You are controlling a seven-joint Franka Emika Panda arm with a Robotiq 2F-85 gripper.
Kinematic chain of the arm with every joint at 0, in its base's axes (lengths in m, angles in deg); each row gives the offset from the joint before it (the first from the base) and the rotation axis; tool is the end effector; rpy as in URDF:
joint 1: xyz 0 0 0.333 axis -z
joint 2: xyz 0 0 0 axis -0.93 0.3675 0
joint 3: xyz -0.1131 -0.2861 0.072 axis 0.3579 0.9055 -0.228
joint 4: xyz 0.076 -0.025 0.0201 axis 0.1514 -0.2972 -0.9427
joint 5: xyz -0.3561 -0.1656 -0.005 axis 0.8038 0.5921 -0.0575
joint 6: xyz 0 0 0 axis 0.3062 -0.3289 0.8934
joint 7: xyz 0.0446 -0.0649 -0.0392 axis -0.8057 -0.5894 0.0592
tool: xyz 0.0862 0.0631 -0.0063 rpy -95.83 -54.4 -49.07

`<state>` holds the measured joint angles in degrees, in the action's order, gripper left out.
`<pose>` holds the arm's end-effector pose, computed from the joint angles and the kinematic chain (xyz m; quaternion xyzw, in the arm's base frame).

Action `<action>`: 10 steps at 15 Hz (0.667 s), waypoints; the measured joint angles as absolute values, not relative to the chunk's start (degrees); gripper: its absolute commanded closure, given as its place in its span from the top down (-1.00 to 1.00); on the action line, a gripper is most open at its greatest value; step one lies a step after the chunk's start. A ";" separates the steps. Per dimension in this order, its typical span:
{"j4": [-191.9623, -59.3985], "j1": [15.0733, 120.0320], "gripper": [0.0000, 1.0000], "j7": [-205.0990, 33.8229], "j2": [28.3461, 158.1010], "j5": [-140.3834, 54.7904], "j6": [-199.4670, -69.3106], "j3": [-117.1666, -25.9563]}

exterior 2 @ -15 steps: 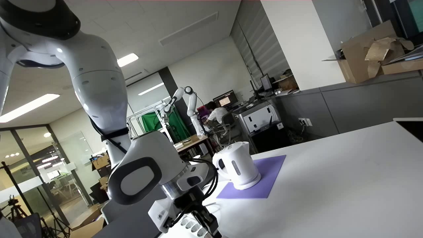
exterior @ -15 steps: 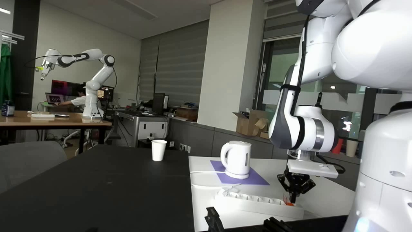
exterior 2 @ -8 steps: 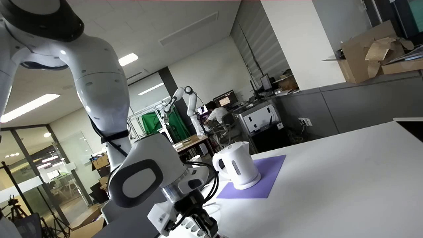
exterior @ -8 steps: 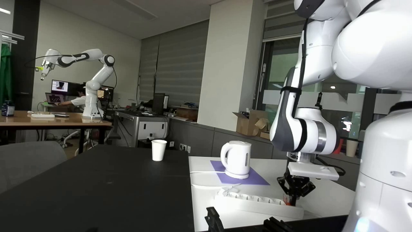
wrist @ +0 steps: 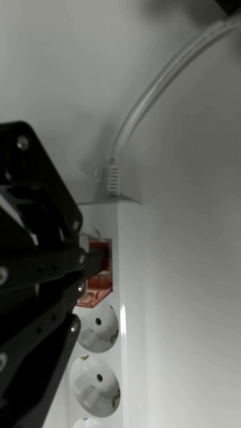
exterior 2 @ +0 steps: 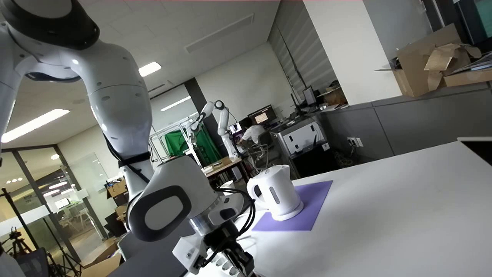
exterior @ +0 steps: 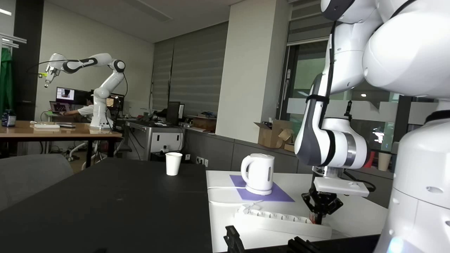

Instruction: Turn on the switch on the adapter

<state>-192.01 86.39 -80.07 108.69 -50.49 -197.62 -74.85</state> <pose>0.3253 -0.1208 0.0701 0.9794 -0.1917 0.0592 0.0238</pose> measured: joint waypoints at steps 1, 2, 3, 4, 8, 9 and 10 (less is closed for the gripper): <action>-191.86 86.40 -1.00 -80.17 108.90 -50.33 -197.67 -74.82; -191.85 86.39 -1.00 -80.21 108.91 -50.29 -197.67 -74.80; -191.84 86.39 -1.00 -80.25 108.92 -50.28 -197.67 -74.80; -191.83 86.39 -1.00 -80.30 108.94 -50.28 -197.68 -74.79; -191.78 86.39 -1.00 -80.71 108.97 -50.28 -197.68 -74.78; -191.74 86.39 -1.00 -80.86 108.98 -50.28 -197.65 -74.77; -191.64 86.39 -1.00 -80.98 108.98 -50.28 -197.53 -74.75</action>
